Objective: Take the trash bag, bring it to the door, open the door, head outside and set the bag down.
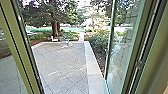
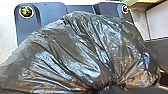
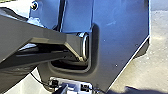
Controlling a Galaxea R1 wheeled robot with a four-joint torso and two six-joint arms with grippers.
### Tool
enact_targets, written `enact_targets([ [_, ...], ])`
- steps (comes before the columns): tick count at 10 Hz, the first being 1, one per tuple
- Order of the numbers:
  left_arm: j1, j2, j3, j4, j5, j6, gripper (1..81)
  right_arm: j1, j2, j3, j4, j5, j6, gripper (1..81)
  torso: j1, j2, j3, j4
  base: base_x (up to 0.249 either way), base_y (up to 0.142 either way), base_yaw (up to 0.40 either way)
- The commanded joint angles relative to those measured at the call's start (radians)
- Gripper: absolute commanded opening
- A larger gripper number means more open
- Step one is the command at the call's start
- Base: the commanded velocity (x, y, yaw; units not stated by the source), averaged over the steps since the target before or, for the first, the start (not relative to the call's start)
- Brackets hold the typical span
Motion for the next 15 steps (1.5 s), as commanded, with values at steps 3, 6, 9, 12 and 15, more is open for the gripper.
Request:
enact_targets([
  [3, -0.041, 0.008, 0.009, 0.012, 0.043, 0.005, 1.0, 0.04, -0.003, 0.003, -0.007, -0.067, -0.005, 81.1, 0.0, 0.0, 0.0, 0.0, 0.0, 0.0, 0.0],
  [6, -0.041, 0.01, 0.008, 0.014, 0.043, 0.005, 1.0, 0.043, -0.003, 0.003, -0.007, -0.069, -0.005, 81.1, 0.0, 0.0, 0.0, 0.0, 0.0, 0.0, 0.0],
  [9, -0.043, 0.007, 0.006, 0.014, 0.042, 0.005, 1.0, 0.045, 0.0, 0.003, -0.005, -0.069, -0.005, 81.1, 0.0, 0.0, 0.0, 0.0, 0.0, 0.0, 0.0],
  [12, -0.043, 0.005, 0.006, 0.014, 0.039, 0.005, 1.0, 0.04, -0.001, 0.003, -0.005, -0.066, -0.005, 81.1, -0.003, -0.001, 0.0, 0.0, 0.073, 0.0, 0.0],
  [15, -0.043, 0.005, 0.006, 0.012, 0.037, 0.005, 1.0, 0.039, -0.003, 0.003, -0.005, -0.066, -0.005, 81.1, -0.002, -0.001, 0.0, 0.0, 0.08, 0.0, 0.0],
])
